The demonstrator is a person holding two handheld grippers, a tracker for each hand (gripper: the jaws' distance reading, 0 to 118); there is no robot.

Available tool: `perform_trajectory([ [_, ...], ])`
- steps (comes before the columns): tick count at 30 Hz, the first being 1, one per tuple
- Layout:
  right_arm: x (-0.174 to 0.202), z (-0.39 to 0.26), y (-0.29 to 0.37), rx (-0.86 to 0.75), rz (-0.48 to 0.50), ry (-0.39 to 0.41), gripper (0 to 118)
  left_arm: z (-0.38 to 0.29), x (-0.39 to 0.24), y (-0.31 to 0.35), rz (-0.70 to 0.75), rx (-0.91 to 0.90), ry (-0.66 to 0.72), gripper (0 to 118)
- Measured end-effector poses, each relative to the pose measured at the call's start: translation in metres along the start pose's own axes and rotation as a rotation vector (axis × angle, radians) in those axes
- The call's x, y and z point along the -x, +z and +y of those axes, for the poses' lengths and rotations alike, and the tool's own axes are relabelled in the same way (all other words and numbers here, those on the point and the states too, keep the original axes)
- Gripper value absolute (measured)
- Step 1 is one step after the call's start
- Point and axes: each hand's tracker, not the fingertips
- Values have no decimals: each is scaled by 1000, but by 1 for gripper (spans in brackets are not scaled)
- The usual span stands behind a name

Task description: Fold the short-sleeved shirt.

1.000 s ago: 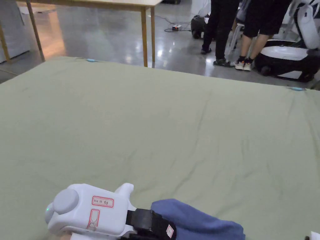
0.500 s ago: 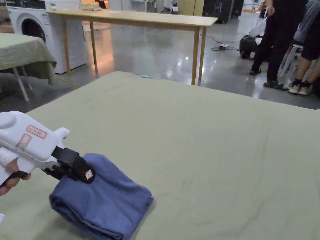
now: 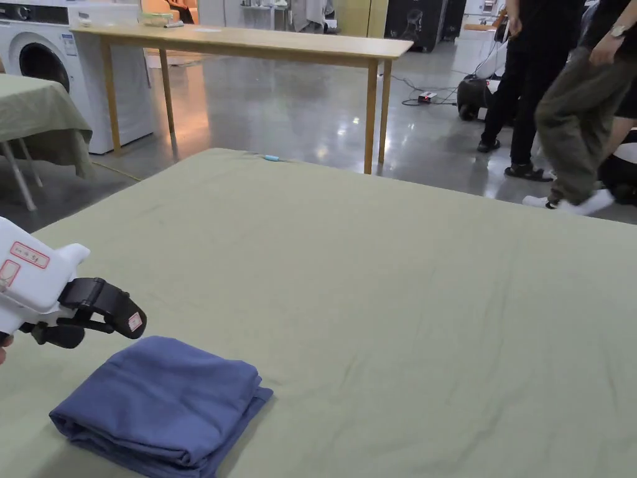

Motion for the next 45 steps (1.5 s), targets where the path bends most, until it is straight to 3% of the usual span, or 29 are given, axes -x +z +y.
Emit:
perform_trajectory([
  [3,4,2,12,-19,4,32,0,-9,-13,24,106,-87,-21,107],
  [4,6,4,16,-32,-4,54,0,-12,-20,32,150,-112,-27,92],
  [6,13,12,30,-69,-57,114,0,-25,-39,44,109,-198,10,14],
  [7,16,14,34,-82,-73,144,0,-33,-53,44,72,-238,-10,2],
  [10,37,23,39,-148,-210,284,0,-54,-115,31,34,-325,-93,2],
  [14,77,28,37,-343,-540,556,0,-109,-245,-8,-21,-429,-210,2],
  [18,115,30,25,-551,-828,745,0,-162,-360,-32,-18,-626,-347,2],
  [20,122,30,28,-631,-853,789,0,-181,-401,-42,35,-799,-402,2],
  [24,132,31,32,-679,-971,886,1,-206,-471,-57,157,-911,-490,2],
  [30,140,23,42,-701,-933,916,1,-216,-488,-45,158,-1010,-450,2],
  [43,154,21,39,-738,-893,913,2,-215,-481,-34,209,-999,-471,2],
  [45,154,21,39,-747,-891,905,9,-213,-480,-34,209,-1000,-473,8],
])
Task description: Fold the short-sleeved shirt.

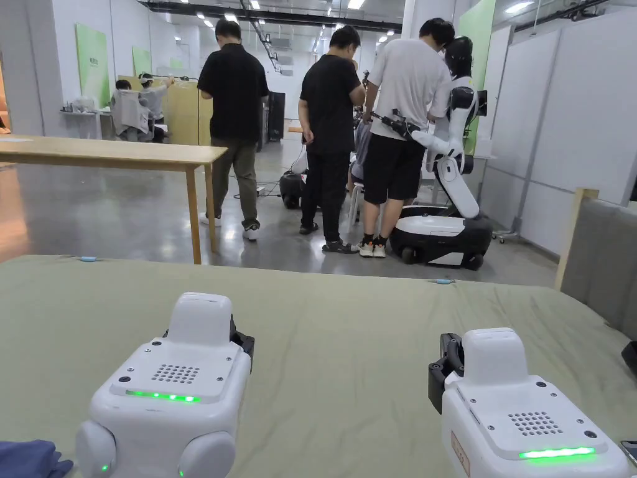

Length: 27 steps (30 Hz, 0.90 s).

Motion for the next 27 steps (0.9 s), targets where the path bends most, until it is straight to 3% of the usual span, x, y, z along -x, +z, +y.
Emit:
perform_trajectory([
  [1,0,0,0,1,-3,-4,22,0,1,-1,-3,5,3,20],
  [2,-2,-1,1,3,-5,-13,58,-1,1,0,-5,5,5,62],
  [3,-3,-1,1,4,-14,-27,58,-2,1,-1,9,2,6,62],
  [4,-4,-1,0,12,-29,-36,68,-2,1,-3,23,8,6,77],
  [5,-5,0,-1,25,-42,-43,91,-3,3,-8,36,32,3,104],
  [6,-6,-1,-2,23,-48,-53,118,-7,2,-4,2,-1,-3,118],
  [7,-6,1,3,-65,-18,-52,118,-6,0,-4,8,-21,21,117],
  [27,6,10,10,-5,-41,9,118,6,8,5,-62,71,28,118],
])
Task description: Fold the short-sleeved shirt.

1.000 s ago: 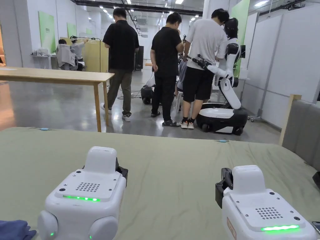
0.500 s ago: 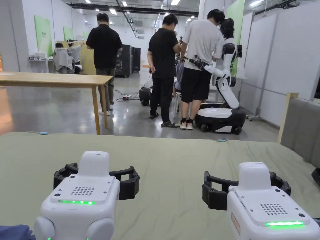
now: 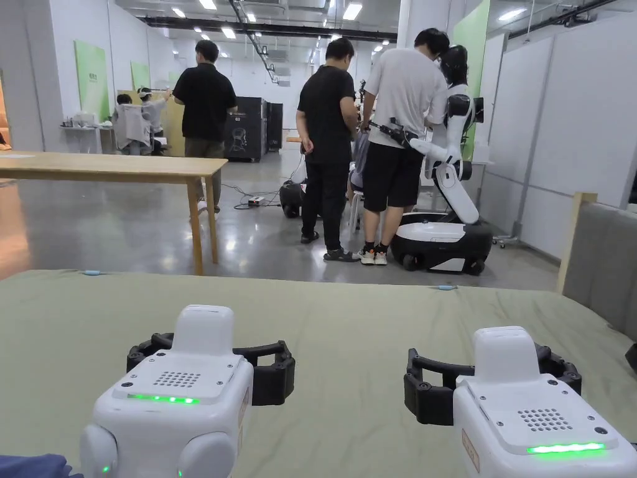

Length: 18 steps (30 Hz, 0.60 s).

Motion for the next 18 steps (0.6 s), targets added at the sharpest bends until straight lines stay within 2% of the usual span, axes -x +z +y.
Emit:
perform_trajectory([
  [5,-4,2,-3,13,9,-23,118,2,-6,-1,30,7,-52,118],
  [18,-5,2,-5,27,16,-27,118,4,-1,0,63,-10,-52,118],
])
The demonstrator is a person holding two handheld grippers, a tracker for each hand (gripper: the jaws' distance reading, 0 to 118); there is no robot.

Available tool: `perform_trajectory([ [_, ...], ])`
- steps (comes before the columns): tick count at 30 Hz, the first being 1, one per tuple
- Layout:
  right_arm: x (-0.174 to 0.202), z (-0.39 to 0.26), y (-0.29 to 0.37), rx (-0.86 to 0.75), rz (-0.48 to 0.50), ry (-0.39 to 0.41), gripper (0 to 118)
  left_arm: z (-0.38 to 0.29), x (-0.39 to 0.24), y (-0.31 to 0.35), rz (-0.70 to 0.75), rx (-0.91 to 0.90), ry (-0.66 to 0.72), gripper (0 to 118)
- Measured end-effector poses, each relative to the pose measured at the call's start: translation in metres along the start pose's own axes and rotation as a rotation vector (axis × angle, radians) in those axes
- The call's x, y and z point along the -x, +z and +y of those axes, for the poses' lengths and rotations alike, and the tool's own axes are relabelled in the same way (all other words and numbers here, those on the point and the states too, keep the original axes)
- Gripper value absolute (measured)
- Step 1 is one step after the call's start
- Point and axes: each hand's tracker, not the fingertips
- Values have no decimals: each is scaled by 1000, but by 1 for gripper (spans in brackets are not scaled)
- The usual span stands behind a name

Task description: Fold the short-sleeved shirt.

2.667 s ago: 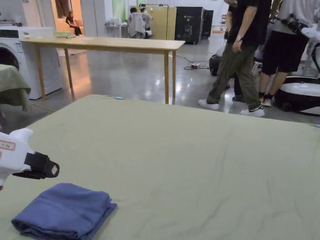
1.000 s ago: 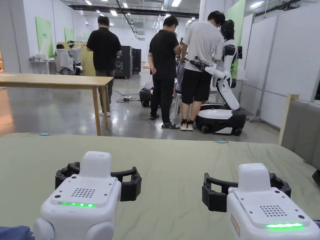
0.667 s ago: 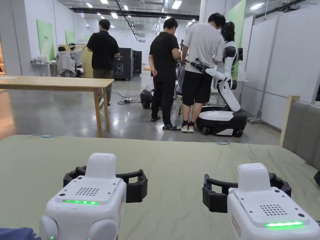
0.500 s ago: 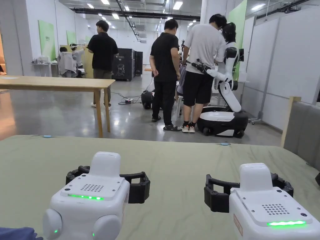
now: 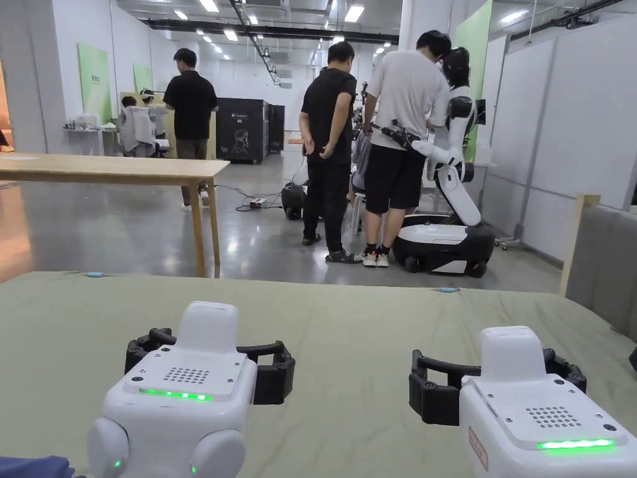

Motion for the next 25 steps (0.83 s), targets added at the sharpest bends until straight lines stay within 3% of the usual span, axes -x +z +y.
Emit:
perform_trajectory([
  [11,0,1,1,-2,15,-9,118,2,1,2,28,-6,-8,118],
  [15,4,1,2,-5,18,-2,118,5,4,2,-59,13,9,118],
  [20,5,2,4,-9,29,-12,118,4,3,0,-9,3,2,118],
  [25,5,4,7,-15,37,-6,118,9,6,-1,61,-6,97,118],
])
